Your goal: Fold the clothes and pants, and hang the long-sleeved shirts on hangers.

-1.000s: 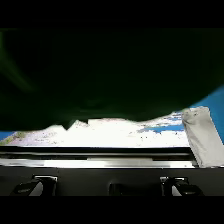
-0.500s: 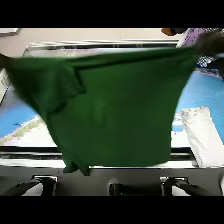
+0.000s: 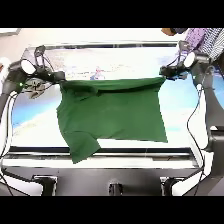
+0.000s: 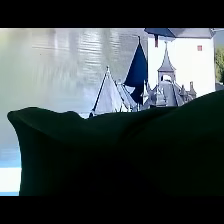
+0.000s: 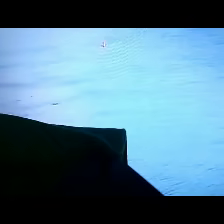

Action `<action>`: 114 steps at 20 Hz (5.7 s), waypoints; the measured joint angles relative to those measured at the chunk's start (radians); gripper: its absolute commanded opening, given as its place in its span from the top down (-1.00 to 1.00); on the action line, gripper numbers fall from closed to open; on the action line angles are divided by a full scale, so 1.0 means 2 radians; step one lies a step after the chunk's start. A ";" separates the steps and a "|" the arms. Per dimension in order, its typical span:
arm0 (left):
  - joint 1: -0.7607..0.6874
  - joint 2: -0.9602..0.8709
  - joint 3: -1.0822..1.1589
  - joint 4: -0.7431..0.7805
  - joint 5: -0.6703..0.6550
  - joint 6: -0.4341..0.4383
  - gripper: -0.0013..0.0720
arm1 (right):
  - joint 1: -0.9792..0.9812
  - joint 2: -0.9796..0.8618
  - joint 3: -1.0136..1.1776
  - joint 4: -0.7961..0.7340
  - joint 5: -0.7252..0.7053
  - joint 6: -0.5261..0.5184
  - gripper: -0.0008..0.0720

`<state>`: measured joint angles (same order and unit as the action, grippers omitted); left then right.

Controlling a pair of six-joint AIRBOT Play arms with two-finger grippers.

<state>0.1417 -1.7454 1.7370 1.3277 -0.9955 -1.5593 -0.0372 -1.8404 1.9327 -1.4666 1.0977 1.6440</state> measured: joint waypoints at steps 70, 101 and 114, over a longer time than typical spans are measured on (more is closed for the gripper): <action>0.045 0.284 -0.636 -0.231 -0.027 0.043 0.92 | -0.235 0.204 -0.452 0.183 0.172 -0.142 -0.33; 0.138 0.463 -0.538 -0.115 -0.243 -0.038 0.92 | -0.189 0.437 -0.575 0.157 0.186 -0.107 0.89; 0.121 0.194 -0.275 -0.144 -0.187 0.015 0.92 | -0.043 0.242 -0.425 0.152 -0.024 -0.105 0.89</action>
<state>0.3847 -1.3571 1.1870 1.0397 -1.3689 -1.5284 -0.1238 -1.3563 1.0828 -1.1633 1.0500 1.4345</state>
